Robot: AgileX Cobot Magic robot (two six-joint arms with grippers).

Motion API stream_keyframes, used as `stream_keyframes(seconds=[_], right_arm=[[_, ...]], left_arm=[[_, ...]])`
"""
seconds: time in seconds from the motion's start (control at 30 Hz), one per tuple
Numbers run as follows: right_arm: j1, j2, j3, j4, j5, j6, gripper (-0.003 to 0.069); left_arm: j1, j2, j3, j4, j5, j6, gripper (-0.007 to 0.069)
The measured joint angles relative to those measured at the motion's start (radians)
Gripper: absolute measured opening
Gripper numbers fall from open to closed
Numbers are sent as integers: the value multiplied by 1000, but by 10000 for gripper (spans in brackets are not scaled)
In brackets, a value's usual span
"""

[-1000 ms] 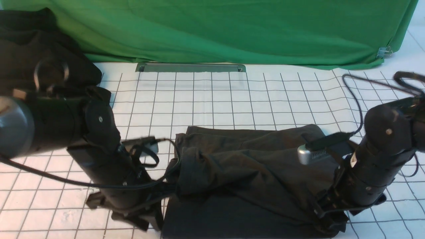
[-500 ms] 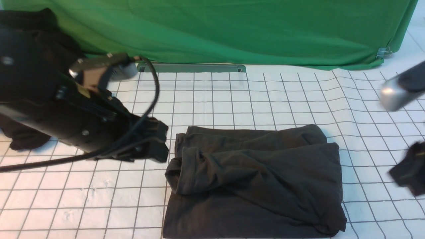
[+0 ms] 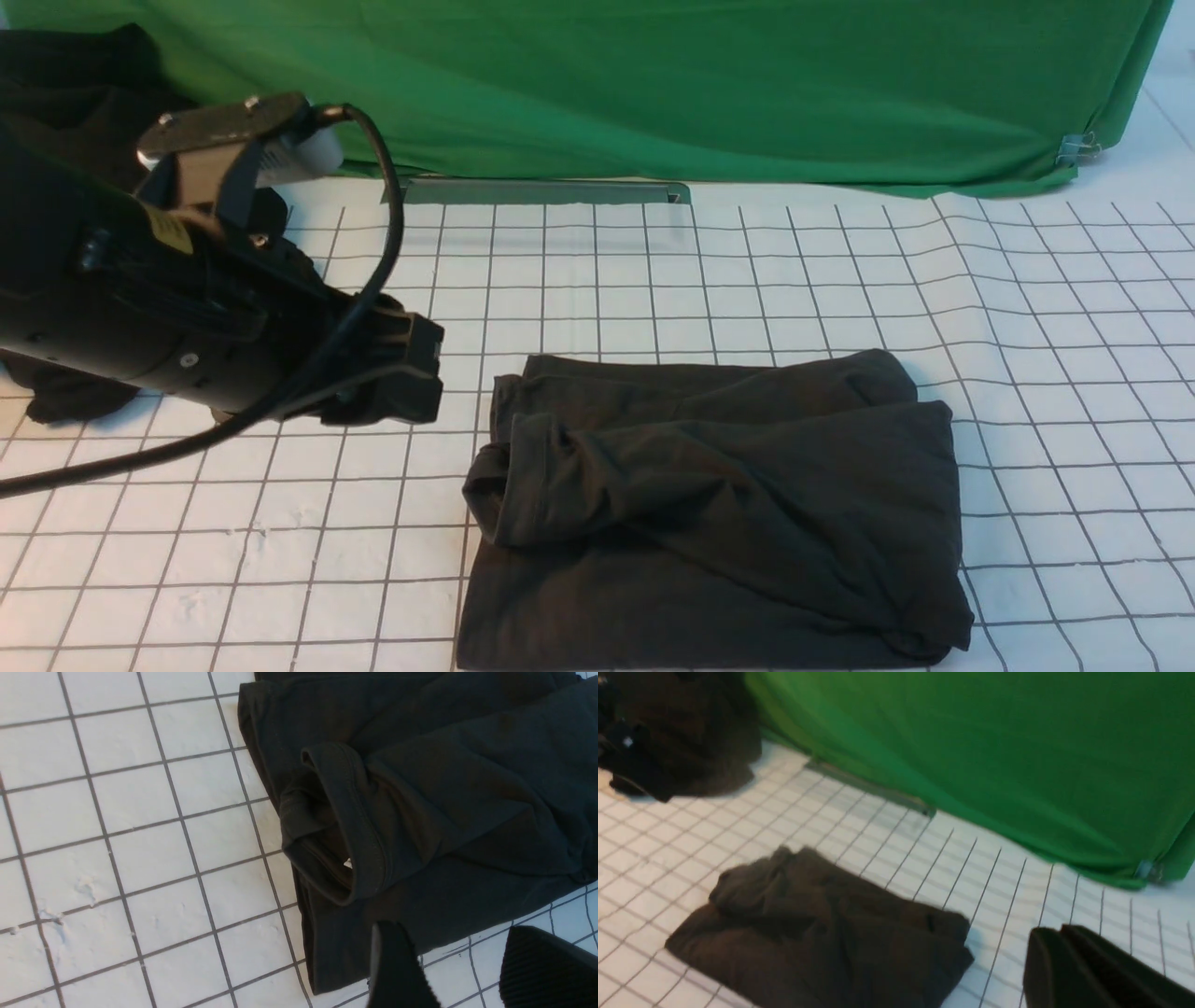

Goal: Fold a long-sleeved shirt over a white checkered tablecloth.

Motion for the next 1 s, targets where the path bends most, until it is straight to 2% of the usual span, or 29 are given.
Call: stream_keyframes(seconds=[0.23, 0.3, 0.47, 1.0], right_arm=[[0, -122, 259, 3, -240, -14, 6], [0, -122, 363, 4, -362, -14, 6], [0, -122, 439, 4, -514, -16, 6], [0, -122, 441, 6, -549, -14, 35]], left_arm=[[0, 0, 0, 3, -2, 1, 165], [0, 0, 0, 5, -2, 1, 118], [0, 0, 0, 5, -1, 1, 82], [0, 0, 0, 8, -1, 17, 79]])
